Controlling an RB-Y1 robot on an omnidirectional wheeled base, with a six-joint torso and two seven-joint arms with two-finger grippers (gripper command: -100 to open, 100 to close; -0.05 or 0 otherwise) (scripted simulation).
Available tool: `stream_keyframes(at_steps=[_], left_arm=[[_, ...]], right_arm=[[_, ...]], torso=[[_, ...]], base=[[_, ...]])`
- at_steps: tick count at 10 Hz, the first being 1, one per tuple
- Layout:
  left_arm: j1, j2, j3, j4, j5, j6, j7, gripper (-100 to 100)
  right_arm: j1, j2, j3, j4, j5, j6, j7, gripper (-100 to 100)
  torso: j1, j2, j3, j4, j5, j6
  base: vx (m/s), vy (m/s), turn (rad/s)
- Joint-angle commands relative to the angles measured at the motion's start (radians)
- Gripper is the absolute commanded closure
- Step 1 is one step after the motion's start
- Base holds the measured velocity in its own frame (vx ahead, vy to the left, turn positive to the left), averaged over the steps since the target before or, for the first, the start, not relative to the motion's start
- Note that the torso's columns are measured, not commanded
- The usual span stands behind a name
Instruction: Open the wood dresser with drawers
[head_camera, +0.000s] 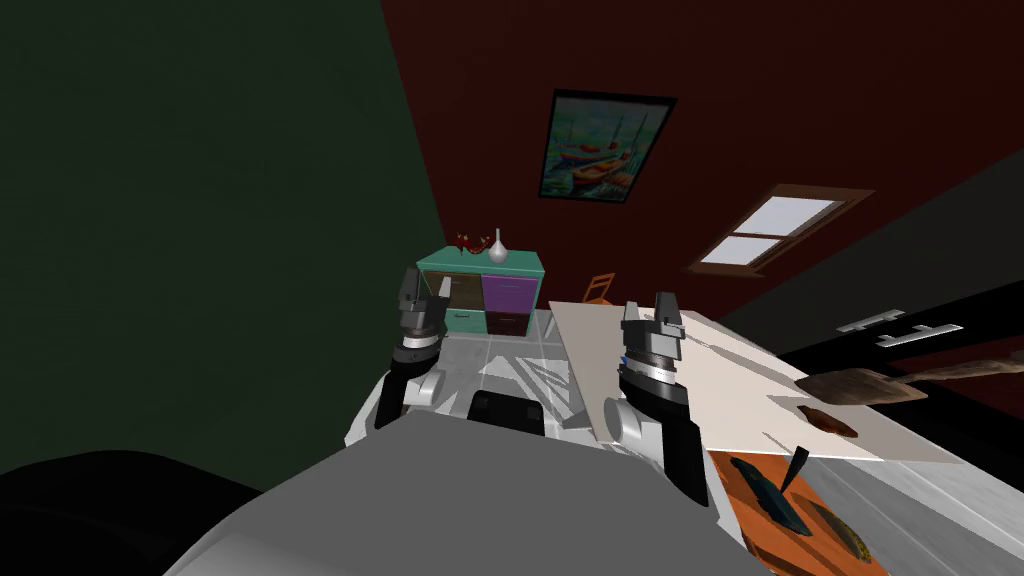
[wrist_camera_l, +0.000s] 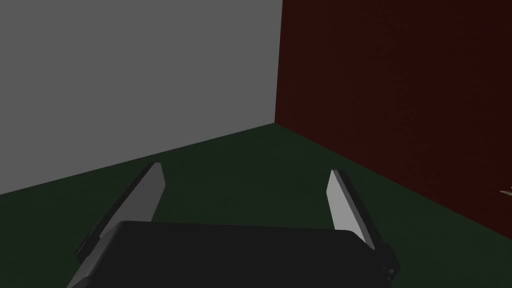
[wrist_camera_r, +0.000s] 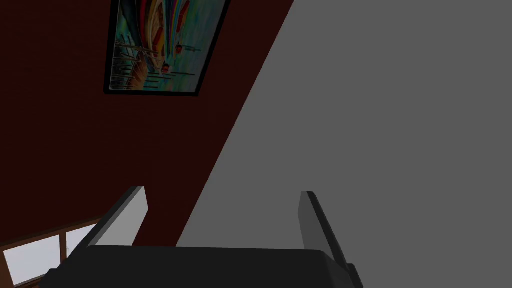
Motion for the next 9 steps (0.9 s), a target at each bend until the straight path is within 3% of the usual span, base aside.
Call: stream_keyframes(at_steps=[1, 9], left_arm=[[0.000, 0.000, 0.000, 0.000, 0.000, 0.000, 0.000, 0], [0.000, 0.000, 0.000, 0.000, 0.000, 0.000, 0.000, 0]], right_arm=[[0.000, 0.000, 0.000, 0.000, 0.000, 0.000, 0.000, 0], [0.000, 0.000, 0.000, 0.000, 0.000, 0.000, 0.000, 0]], torso=[[0.000, 0.040, -0.082, 0.041, 0.000, 0.000], [0.000, 0.618, -1.234, 0.617, 0.000, 0.000]], base=[[0.000, 0.000, 0.000], [0.000, 0.000, 0.000]])
